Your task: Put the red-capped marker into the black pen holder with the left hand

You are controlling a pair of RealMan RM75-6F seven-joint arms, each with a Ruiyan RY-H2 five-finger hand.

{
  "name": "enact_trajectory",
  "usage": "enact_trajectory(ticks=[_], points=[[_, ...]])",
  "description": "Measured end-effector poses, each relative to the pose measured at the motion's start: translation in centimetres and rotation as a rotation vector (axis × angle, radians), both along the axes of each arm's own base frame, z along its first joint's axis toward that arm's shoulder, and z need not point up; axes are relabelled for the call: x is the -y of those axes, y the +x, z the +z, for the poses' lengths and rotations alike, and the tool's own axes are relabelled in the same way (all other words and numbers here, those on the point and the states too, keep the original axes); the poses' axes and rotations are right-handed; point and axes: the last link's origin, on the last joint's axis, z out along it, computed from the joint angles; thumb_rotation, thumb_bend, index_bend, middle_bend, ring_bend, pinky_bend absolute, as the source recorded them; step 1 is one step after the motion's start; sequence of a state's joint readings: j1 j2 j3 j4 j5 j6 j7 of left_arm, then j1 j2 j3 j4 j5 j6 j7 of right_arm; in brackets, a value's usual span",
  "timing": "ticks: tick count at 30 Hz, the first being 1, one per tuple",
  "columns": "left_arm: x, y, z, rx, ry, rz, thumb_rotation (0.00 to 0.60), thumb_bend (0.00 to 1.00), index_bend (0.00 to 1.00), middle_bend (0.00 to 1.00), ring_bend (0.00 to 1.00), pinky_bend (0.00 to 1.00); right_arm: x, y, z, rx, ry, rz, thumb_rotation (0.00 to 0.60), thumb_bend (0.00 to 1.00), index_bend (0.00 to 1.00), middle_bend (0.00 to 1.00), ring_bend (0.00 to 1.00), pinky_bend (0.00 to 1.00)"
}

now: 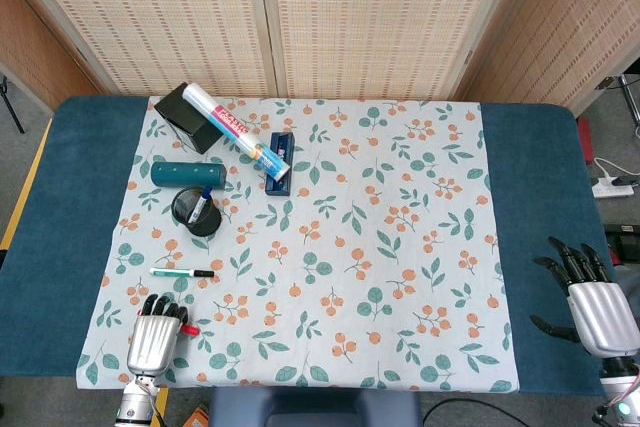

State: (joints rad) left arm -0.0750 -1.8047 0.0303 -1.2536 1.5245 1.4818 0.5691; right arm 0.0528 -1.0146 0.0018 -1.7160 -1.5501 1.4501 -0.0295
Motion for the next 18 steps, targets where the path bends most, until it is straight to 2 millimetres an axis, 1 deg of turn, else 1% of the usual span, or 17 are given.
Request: enact_trajectory(ticks=[7,10,13,15,18], points=[[0.1,0.0,0.1,0.013,0.019,-0.003,0.600,0.35,0.59,0.66,0.30,0.24,0.0,0.0,0.0,0.000,-0.002,0.001,0.600,0.00,0.28,0.04,0.11,0.05],[0.0,0.1,0.7,0.025,0.036,-0.011,0.600,0.35,0.59,0.65,0.30,0.24,0.0,-0.1,0.0,0.002,-0.004,0.000,0.600,0.00,0.28,0.04,0.11,0.05],[-0.2,0.6,1.8,0.064,0.062,-0.019,0.600,0.35,0.58,0.65,0.30,0.24,0.0,-0.1,0.1,0.007,-0.005,0.000,0.600,0.00,0.28,0.04,0.11,0.05],[-0.6,1.1,3.0,0.113,0.077,-0.023,0.600,0.35,0.58,0.65,0.30,0.24,0.0,-0.1,0.2,0.011,-0.007,0.002,0.600,0.00,0.28,0.04,0.11,0.05],[-1.6,2.3,5.5,0.206,0.094,-0.039,0.600,0.35,0.58,0.65,0.30,0.24,0.0,-0.1,0.3,0.018,-0.009,0.004,0.600,0.00,0.28,0.04,0.11,0.05]])
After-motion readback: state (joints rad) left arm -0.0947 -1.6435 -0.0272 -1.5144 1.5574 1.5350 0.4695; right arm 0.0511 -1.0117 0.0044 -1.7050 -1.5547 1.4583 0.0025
